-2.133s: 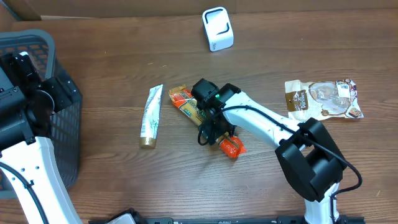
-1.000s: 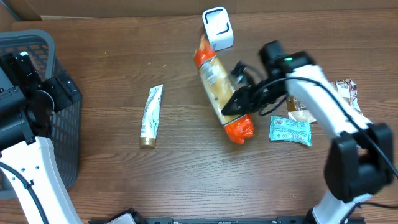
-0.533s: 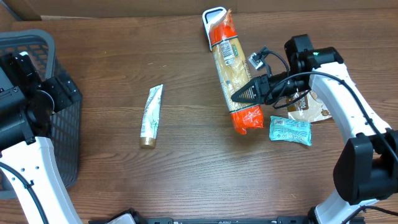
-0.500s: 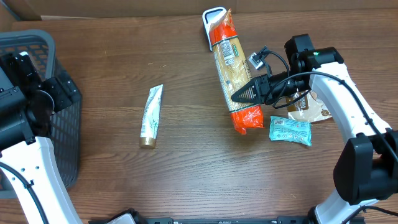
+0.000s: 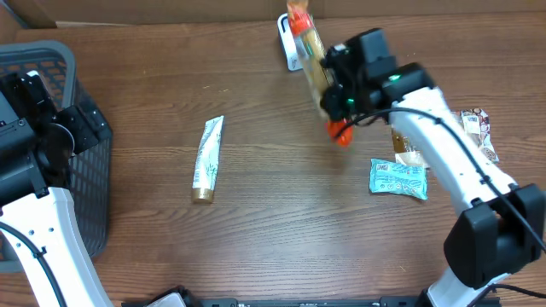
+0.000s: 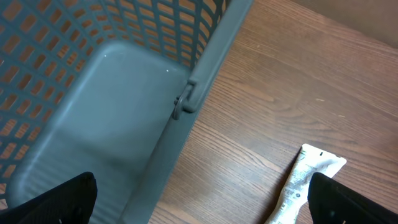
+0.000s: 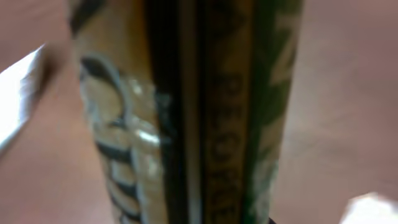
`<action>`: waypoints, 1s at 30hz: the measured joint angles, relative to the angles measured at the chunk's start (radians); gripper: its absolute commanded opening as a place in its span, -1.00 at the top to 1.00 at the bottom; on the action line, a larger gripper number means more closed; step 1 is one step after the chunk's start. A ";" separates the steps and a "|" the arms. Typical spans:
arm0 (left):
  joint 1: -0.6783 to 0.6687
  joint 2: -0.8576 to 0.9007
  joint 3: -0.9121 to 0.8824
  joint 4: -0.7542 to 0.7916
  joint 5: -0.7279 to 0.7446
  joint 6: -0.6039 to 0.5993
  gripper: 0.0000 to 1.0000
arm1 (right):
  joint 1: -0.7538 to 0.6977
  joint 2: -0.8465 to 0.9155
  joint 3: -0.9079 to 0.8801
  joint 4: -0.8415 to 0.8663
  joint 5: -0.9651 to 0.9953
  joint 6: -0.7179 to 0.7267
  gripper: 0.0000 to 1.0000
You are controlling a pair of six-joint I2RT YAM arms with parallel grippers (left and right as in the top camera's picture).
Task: Scan the item barcode
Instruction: 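Hold the pasta package label against the scanner window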
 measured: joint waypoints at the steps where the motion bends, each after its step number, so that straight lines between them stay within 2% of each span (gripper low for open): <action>1: 0.000 0.000 0.000 0.000 0.000 0.000 -0.99 | 0.015 0.005 0.000 0.038 0.072 0.001 0.93; 3: 0.000 0.000 0.000 0.000 0.000 0.000 -0.99 | 0.045 0.030 0.001 0.174 0.271 -0.016 0.93; 6: 0.000 0.000 0.000 0.000 0.000 0.000 -0.99 | 0.047 0.078 0.001 0.332 0.447 -0.111 0.93; 13: 0.000 0.000 0.000 -0.002 0.000 0.000 -0.99 | 0.039 0.222 0.001 0.693 0.700 -0.410 0.93; 20: 0.000 0.000 0.000 -0.001 0.000 0.000 -0.99 | 0.040 0.400 0.001 0.956 0.825 -0.719 0.93; 30: 0.000 0.000 0.000 0.000 0.000 0.000 -0.99 | 0.040 0.536 0.001 1.106 0.884 -0.911 0.93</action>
